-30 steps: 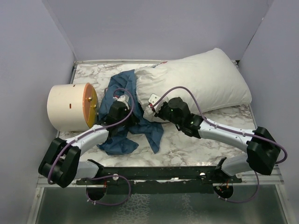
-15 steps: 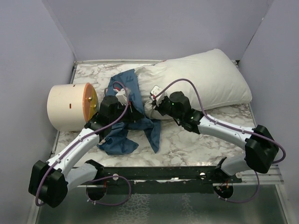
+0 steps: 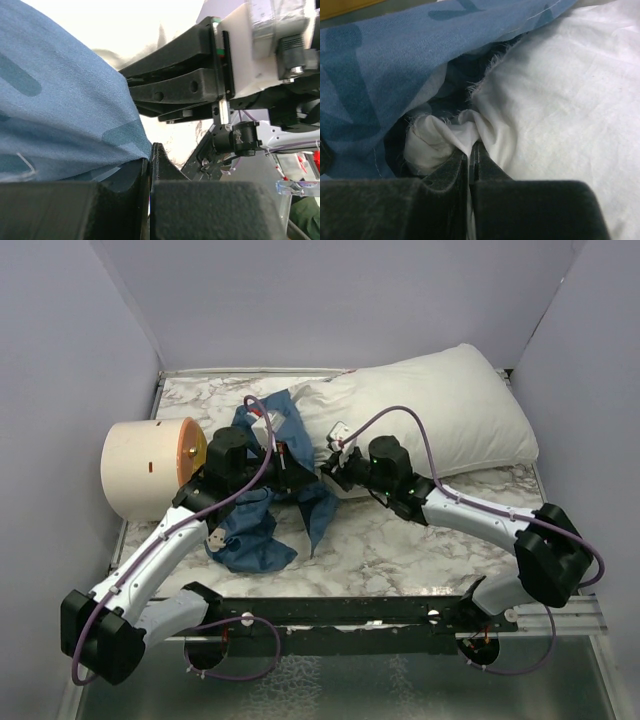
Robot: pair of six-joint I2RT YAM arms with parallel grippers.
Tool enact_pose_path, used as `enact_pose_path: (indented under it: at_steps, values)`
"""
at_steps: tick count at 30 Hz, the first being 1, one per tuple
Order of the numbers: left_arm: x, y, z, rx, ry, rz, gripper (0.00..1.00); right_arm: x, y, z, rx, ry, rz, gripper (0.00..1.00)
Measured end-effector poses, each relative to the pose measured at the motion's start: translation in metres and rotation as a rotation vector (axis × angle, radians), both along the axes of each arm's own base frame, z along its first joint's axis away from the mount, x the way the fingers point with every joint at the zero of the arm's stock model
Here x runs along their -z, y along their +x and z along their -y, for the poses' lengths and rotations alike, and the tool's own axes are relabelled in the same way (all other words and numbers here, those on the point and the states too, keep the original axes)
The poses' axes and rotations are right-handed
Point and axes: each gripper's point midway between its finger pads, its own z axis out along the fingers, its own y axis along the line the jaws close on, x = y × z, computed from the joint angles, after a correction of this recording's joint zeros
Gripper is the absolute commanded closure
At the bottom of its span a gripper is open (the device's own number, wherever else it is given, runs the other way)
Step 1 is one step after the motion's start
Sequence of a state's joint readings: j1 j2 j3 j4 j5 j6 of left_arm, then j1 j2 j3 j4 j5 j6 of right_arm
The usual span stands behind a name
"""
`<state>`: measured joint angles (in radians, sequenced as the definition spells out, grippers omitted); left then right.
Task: Put the pillow into the pillowcase
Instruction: Stuff the pillow into the pillowcase.
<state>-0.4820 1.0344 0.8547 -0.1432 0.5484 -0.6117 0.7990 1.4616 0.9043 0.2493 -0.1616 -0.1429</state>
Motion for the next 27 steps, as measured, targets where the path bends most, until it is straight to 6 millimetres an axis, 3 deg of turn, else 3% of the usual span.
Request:
enact_pose_path:
  at_steps: [6,10,14,20,24,27]
  values:
    - [-0.006,-0.008,0.008,0.06,-0.043,-0.025,1.0,0.009,0.0,-0.005,-0.025,0.064,-0.07,0.97]
    - [-0.003,-0.01,0.01,0.08,-0.045,-0.045,1.0,0.004,0.002,-0.008,-0.053,0.16,-0.137,0.97]
    - [0.008,-0.005,0.014,0.079,-0.044,-0.075,0.9,-0.004,-0.004,-0.023,-0.141,0.28,-0.211,0.93]
    - [0.023,-0.003,0.015,0.073,-0.042,-0.117,0.62,0.004,-0.024,-0.033,-0.254,0.319,-0.292,0.65]
    - [0.023,-0.007,0.007,0.062,-0.018,-0.101,0.5,0.0,-0.037,-0.02,-0.26,0.283,-0.265,0.44]
    - [0.029,-0.013,-0.004,0.046,0.026,-0.102,0.45,-0.015,-0.043,-0.007,-0.25,0.252,-0.201,0.35]
